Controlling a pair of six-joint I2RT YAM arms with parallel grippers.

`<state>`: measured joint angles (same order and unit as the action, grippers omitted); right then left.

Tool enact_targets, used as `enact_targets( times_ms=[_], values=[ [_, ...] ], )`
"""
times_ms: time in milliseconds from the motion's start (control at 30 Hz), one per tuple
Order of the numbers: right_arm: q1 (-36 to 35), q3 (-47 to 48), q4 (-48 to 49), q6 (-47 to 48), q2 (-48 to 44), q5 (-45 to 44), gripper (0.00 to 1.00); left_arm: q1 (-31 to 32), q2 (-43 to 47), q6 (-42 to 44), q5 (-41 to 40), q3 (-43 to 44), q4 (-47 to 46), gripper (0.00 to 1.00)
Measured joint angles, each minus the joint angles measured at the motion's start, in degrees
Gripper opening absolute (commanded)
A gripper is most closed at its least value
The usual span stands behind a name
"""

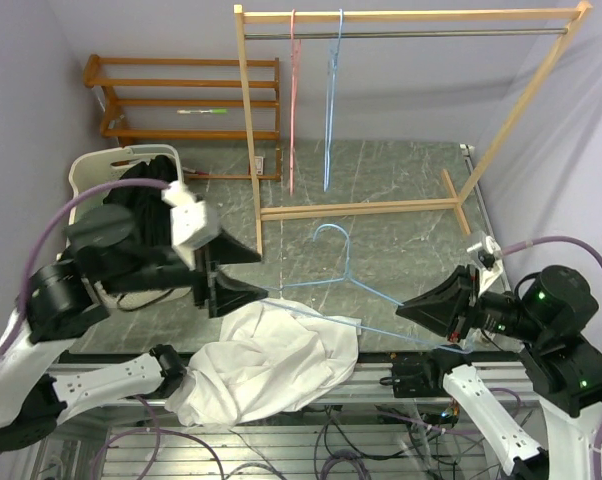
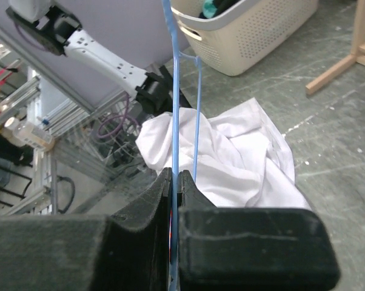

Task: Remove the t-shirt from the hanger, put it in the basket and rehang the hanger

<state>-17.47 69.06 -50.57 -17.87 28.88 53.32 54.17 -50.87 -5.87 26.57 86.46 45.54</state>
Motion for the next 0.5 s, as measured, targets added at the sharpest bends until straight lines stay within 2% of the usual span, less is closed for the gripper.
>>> enact_targets(
  times_ms=[133, 267, 500],
  values=[
    [0.0, 0.8, -5.3, 0.6, -2.3, -7.0, 0.0, 0.0, 8.7, -1.9, -6.9, -3.9, -1.5, 0.65],
    [0.0, 2.4, -8.9, 0.7, -1.4, -19.5, 0.0, 0.0, 15.6, -3.9, -13.8, -10.1, -4.0, 0.61],
    [0.0, 5.1, -6.4, 0.0, 6.3, -38.9, 0.0, 0.0, 18.8, -6.6, -23.7, -21.0, -5.0, 0.57]
  ],
)
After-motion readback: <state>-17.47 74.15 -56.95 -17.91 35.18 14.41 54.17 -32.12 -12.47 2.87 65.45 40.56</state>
